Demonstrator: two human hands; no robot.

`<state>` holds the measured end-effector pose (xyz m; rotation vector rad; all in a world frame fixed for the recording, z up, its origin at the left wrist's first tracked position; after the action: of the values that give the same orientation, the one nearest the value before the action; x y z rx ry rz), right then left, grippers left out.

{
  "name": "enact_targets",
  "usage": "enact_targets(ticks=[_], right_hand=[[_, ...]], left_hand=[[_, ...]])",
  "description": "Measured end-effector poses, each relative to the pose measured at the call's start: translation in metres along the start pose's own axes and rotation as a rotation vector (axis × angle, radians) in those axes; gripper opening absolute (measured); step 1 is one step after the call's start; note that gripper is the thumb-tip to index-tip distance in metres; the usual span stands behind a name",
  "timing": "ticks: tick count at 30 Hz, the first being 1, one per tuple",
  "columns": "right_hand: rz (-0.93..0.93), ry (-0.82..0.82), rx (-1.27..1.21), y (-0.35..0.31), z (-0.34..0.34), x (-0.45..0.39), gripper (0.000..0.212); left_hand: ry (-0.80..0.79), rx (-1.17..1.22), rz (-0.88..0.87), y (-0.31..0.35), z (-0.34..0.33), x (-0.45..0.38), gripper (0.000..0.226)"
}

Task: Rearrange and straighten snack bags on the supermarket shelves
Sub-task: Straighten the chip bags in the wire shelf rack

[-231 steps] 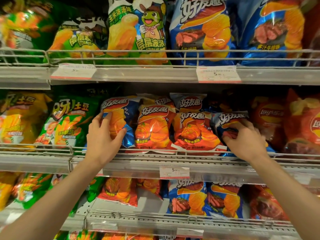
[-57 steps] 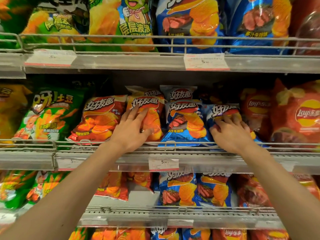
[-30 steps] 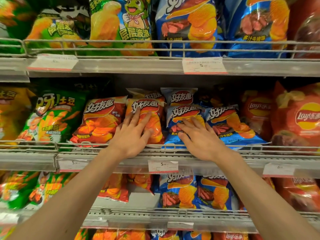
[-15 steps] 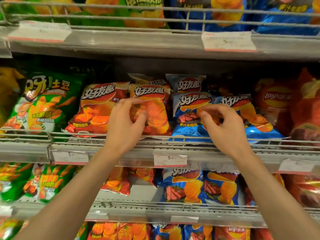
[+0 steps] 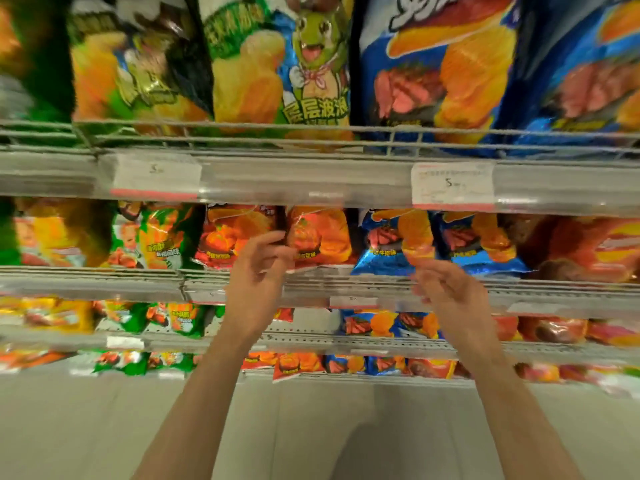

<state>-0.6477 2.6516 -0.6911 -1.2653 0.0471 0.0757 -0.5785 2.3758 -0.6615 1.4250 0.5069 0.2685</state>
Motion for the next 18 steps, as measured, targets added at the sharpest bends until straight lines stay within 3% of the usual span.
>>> enact_targets(ticks=[5, 13, 18], right_hand=[[-0.276, -0.036, -0.026, -0.047, 0.026, 0.042, 0.011], [-0.544, -0.049, -0.134, -0.16, 0.05, 0.101, 0.015], [-0.533, 0.002, -0.154, -0.207, 0.04, 0.122, 0.016]], left_hand=[[0.052, 0.055, 0.223, 0.072, 0.027, 0.042, 0.026], [0.081, 0.107, 0.448, 0.18, 0.086, 0.081, 0.02], [0.032, 0.136, 0.511, 0.212, 0.123, 0.079, 0.023]])
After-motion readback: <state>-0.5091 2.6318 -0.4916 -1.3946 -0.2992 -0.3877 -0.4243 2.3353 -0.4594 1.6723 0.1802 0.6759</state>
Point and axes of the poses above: each hand's wrist, its own x-axis away from the middle knuckle, its own z-axis out of the back of the hand, y = z × x, the point moved 2 cm from there along -x, towards the middle knuckle, and after that the axes turned 6 degrees about x, right-handed, at the moved point
